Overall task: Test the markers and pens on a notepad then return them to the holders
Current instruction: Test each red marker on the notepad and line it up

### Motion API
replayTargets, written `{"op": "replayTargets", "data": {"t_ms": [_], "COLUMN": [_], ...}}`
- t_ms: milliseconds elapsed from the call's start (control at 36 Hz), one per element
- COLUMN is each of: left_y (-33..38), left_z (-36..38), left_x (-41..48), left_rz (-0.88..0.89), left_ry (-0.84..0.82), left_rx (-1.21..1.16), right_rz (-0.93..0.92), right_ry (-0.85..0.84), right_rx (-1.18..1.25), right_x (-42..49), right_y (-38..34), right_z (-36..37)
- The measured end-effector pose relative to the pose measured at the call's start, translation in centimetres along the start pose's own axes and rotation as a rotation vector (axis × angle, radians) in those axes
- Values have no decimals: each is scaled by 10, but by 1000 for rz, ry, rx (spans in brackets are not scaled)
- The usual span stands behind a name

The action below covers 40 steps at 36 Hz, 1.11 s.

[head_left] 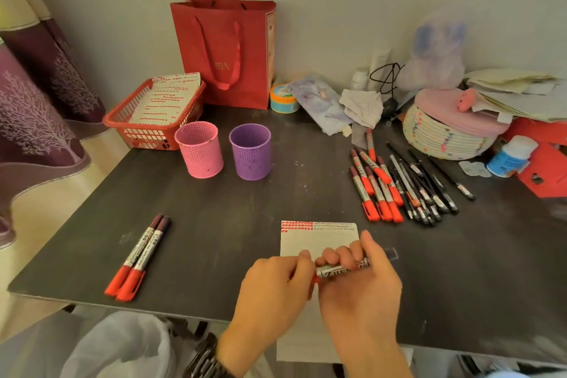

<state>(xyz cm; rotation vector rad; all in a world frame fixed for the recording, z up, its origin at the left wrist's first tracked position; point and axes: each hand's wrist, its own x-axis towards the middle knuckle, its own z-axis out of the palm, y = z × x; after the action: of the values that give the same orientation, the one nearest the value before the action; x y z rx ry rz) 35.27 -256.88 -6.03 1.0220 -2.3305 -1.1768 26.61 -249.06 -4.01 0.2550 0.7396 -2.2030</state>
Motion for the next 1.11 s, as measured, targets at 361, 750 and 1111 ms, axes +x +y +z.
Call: {"op": "replayTargets", "data": {"t_ms": [361, 750, 1111], "left_y": [-25, -64, -88], "left_z": [-22, -34, -27], "left_x": [-13, 62, 83], "left_rz": [-168, 38, 215], "left_ry": [-104, 40, -21], "left_rx": [-143, 18, 213], "right_rz": [-9, -37, -275], "right_ry": [-253, -62, -89], "right_rx": [-84, -819, -1201], "right_x": [24, 81, 104], "right_y": [-55, -42, 1], "right_z": [5, 1, 14]}}
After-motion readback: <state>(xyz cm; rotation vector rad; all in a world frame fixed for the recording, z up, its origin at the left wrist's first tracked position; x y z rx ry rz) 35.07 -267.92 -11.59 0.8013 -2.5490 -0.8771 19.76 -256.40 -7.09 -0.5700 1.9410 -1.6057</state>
